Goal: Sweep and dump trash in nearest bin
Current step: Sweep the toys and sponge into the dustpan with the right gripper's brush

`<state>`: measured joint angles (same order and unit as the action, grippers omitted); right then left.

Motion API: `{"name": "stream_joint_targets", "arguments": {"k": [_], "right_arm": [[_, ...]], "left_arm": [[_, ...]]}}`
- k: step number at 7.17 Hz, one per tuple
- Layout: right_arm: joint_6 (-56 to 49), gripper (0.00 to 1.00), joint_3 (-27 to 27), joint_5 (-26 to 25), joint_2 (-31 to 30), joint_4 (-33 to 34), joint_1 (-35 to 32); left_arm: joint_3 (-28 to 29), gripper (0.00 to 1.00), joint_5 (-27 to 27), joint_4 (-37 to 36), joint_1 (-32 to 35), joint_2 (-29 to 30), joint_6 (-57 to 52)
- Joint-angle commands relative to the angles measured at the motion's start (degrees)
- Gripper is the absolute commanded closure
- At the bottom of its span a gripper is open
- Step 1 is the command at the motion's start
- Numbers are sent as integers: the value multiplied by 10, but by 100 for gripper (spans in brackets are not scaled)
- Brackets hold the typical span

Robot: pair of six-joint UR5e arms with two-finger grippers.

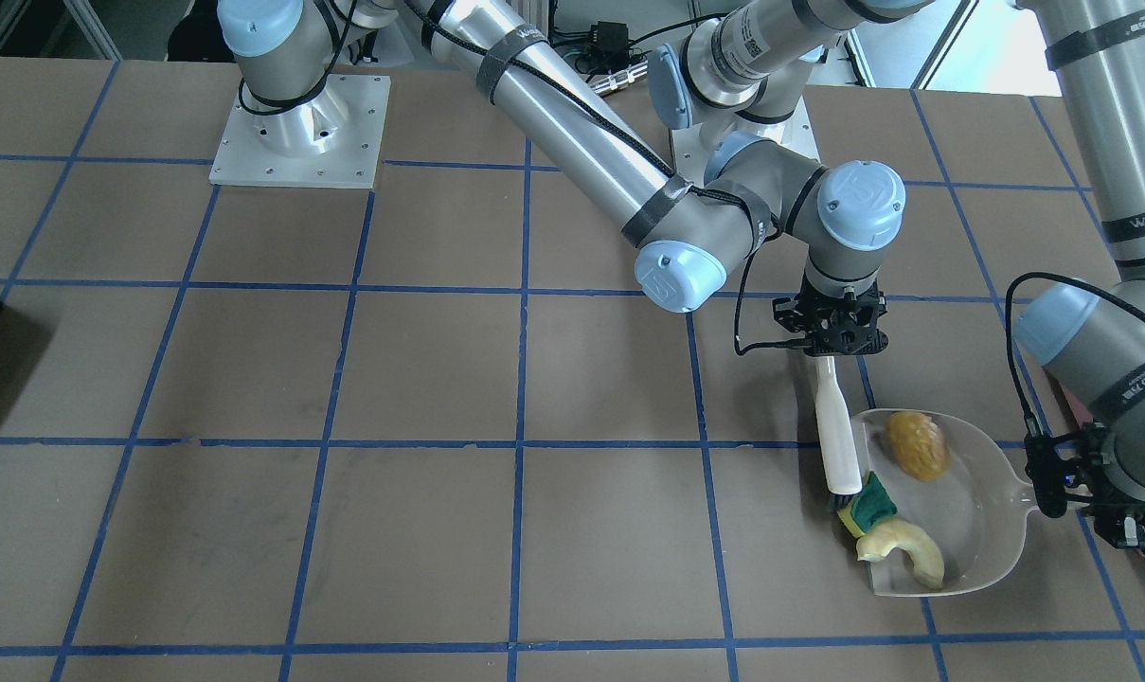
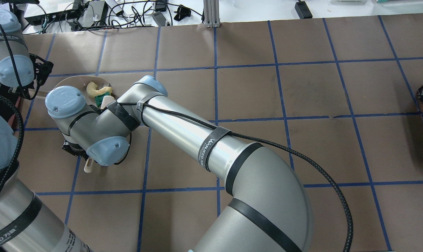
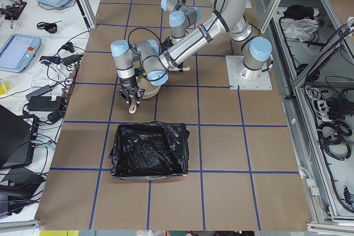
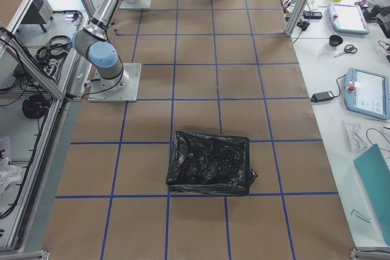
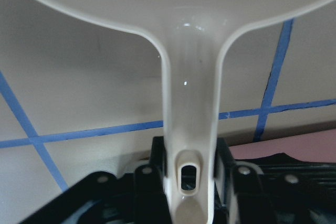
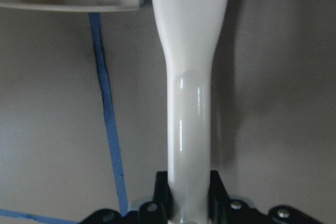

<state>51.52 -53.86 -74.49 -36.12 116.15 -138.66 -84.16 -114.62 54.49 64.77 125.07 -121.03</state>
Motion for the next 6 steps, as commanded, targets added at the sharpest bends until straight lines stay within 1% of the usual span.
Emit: {"name": "stream_joint_targets", "arguments": {"k": [1, 2, 3, 4, 6], "right_arm": [[-60, 100, 21, 22, 10, 4, -1], [-99, 100, 35, 27, 18, 4, -1], [-128, 100, 34, 27, 18, 4, -1], [-124, 100, 32, 27, 14, 0, -1], [-101, 100, -1, 24, -38, -53, 0]], "left_arm": [[0, 100, 0, 0, 3, 0, 3], [1, 100, 0, 0, 3, 0, 4], [1, 100, 0, 0, 2, 0, 4], [0, 100, 2, 0, 3, 0, 4], [0, 100, 6, 1, 3, 0, 5]]}}
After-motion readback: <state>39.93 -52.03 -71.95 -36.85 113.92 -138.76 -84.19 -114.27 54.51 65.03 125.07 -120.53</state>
